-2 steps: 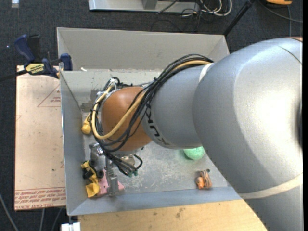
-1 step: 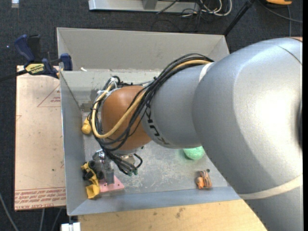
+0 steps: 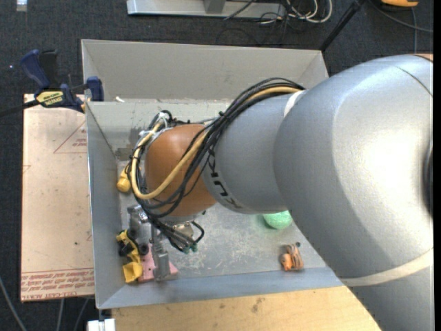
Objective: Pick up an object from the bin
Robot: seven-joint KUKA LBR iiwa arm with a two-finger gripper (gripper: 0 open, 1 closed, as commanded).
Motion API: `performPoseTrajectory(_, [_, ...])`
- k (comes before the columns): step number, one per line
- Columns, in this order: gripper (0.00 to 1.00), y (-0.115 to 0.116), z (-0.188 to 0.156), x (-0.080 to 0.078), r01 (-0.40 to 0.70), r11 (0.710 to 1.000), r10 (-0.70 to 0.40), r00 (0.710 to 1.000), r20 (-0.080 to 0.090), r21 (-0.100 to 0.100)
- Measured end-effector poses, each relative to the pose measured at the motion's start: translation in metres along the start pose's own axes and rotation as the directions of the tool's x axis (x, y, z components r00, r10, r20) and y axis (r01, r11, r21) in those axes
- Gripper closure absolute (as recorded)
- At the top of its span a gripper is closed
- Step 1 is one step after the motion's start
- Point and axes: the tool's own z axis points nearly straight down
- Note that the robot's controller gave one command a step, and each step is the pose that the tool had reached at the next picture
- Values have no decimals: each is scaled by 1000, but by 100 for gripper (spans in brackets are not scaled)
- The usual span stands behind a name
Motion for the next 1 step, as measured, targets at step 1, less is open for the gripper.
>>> performPoseTrajectory(1, [0, 0, 0, 0, 0, 1000, 0, 1000, 0, 0])
